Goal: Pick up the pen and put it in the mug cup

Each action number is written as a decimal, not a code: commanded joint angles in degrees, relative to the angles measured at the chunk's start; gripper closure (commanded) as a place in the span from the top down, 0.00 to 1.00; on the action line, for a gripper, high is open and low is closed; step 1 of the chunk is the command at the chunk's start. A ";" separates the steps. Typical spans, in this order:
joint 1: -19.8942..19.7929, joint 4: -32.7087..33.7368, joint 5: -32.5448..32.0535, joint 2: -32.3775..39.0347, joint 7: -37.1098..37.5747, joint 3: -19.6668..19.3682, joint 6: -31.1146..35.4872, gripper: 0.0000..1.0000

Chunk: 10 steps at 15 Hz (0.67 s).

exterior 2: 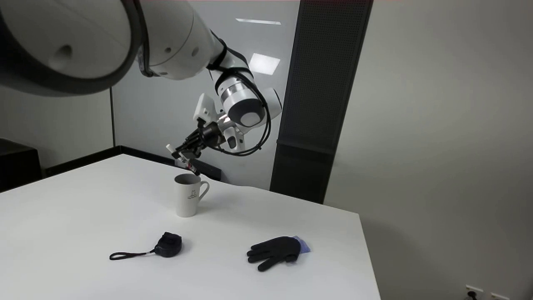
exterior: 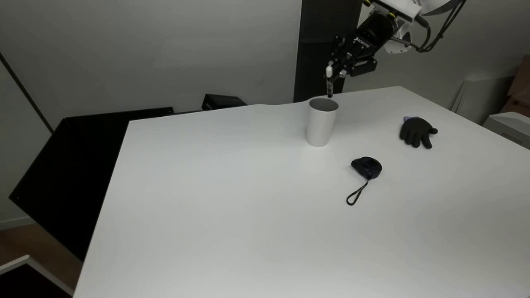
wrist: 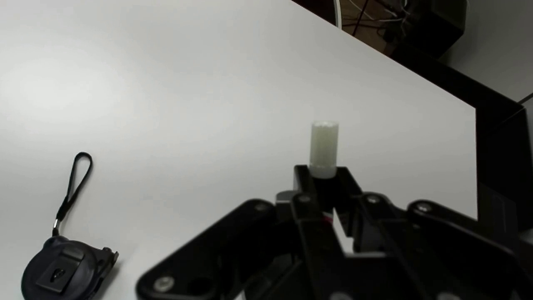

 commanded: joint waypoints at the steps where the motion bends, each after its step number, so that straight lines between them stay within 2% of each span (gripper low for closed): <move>1: -0.42 5.17 1.21 3.13 4.47 0.99 -2.04 0.07; 10: -3.01 6.16 5.21 6.57 6.10 1.37 -3.05 0.07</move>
